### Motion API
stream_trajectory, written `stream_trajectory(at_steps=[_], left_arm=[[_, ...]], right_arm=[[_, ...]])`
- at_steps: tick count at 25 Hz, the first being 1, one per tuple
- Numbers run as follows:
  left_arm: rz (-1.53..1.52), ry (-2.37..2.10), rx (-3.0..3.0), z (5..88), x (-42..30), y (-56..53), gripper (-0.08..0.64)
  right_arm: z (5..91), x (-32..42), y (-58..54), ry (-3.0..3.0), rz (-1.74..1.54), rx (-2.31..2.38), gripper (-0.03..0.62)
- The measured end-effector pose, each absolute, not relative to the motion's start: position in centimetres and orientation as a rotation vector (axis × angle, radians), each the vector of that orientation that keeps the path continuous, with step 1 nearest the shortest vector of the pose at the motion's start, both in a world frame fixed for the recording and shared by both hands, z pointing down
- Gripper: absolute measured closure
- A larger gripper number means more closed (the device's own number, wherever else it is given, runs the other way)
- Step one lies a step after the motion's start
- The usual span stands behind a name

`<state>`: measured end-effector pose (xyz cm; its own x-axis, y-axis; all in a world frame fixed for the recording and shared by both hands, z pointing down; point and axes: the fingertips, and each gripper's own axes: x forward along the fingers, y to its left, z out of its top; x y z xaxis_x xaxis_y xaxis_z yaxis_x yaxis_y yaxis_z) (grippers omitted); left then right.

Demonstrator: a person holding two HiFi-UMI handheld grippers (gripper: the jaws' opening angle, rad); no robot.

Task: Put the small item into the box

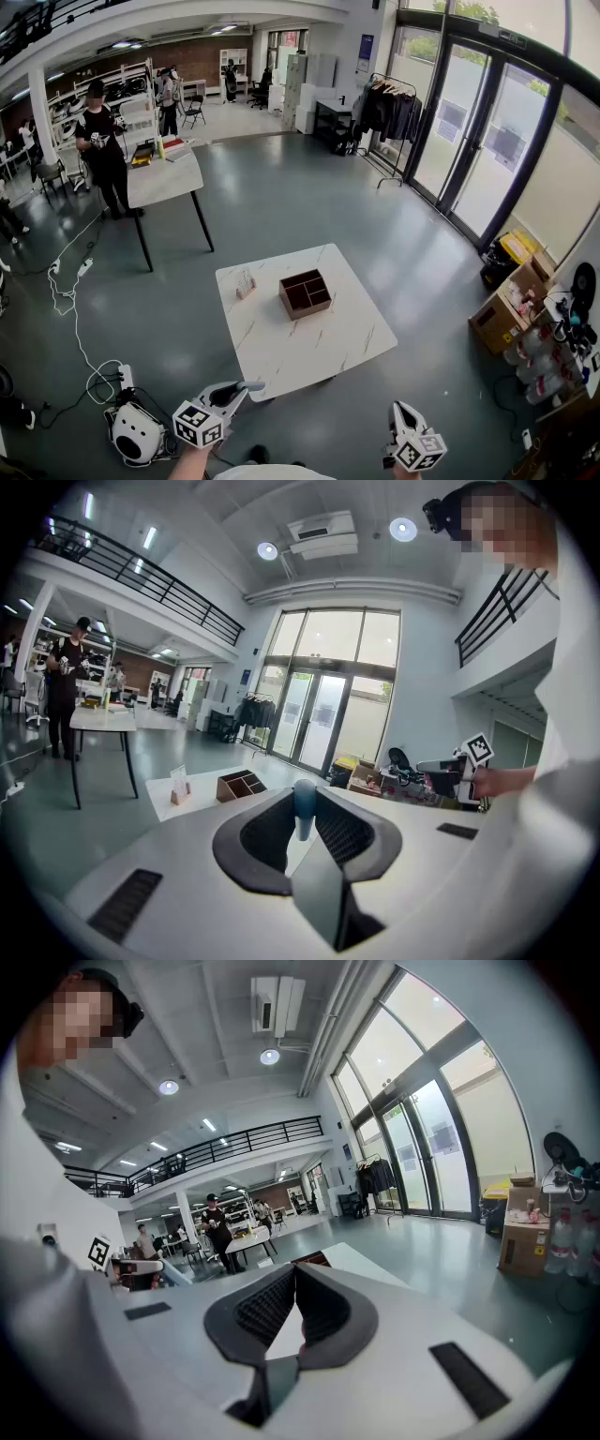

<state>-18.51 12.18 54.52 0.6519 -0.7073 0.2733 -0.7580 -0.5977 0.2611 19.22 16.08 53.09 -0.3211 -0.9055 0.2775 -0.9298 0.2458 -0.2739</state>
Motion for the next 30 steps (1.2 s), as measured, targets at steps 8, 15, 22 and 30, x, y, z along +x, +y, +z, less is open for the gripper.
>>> stream_trajectory(at_steps=[8,15,22,30], left_arm=[[0.196,-1.152,2.517,54.6,-18.4,12.1,0.486],[0.195,-1.139,2.519,54.7,-18.5,12.0,0.486],[0.206,-1.11,2.517,55.3,-18.4,11.9,0.486],[0.228,-1.048,2.526,56.2,-18.7,10.4,0.486]], right_arm=[[52.9,19.5,16.3,-2.419,0.605,1.801,0.566],[52.9,19.3,16.3,-2.41,0.607,1.807,0.566],[53.1,18.8,16.4,-2.405,0.626,1.817,0.566],[54.2,18.7,16.7,-2.333,0.67,1.875,0.566]])
